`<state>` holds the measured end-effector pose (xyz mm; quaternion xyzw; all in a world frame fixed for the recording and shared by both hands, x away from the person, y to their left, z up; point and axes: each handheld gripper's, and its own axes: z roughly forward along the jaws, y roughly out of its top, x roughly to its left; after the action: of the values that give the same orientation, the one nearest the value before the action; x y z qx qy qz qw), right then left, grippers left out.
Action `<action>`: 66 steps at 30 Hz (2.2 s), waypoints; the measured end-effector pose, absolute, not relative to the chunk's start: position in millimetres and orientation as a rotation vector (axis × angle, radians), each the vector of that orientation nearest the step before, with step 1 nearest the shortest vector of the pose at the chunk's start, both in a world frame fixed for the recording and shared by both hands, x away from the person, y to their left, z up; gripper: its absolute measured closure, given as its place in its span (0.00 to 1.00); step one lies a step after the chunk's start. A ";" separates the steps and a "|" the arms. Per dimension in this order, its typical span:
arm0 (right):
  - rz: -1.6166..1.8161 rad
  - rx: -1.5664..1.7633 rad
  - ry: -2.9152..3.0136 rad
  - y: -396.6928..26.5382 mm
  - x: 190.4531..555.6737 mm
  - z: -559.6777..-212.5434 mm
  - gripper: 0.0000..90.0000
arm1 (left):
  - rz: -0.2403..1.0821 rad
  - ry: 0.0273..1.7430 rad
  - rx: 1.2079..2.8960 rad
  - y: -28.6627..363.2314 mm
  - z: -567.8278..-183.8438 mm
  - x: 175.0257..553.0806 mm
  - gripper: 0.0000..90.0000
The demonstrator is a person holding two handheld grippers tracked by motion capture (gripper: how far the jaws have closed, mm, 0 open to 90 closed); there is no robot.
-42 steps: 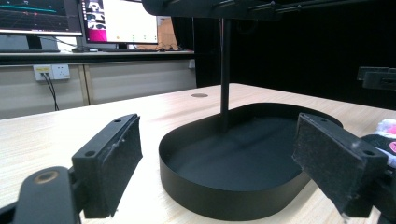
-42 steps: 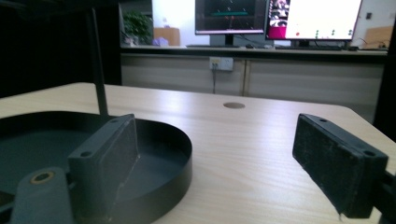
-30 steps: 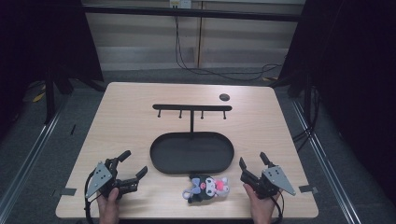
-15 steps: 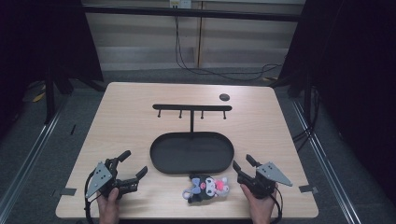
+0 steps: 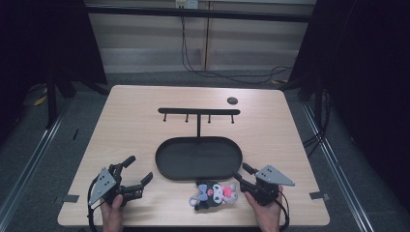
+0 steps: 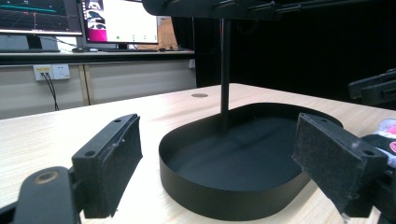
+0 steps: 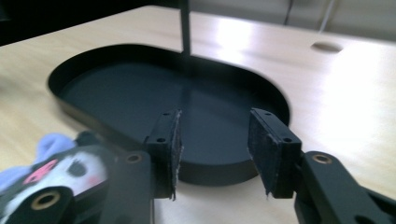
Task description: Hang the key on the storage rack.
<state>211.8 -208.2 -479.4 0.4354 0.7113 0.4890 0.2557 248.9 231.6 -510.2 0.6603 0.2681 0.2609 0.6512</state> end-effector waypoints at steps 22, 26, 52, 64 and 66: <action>1.307 1.093 2.321 -180.2 232.0 -458.9 0.54 | 0.593 0.608 1.500 231.7 -510.2 248.9 0.17; 1.313 1.055 2.431 -171.3 238.8 -456.0 0.56 | 0.593 0.608 1.499 231.5 -510.2 248.9 0.17; 0.961 0.713 2.902 -104.2 264.5 -430.4 0.79 | 0.593 0.608 1.498 231.6 -510.2 248.9 0.17; 0.661 0.545 3.059 -70.4 277.2 -424.3 0.82 | 0.594 0.608 1.499 231.7 -510.2 248.9 0.17; 0.619 0.513 3.084 -64.9 278.8 -425.6 0.81 | 0.593 0.608 1.500 231.8 -510.2 248.8 0.17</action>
<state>278.8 -64.9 -425.6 0.1610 0.9674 0.1940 -0.0228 248.8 231.8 -510.2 0.6606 0.2677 0.2613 0.6509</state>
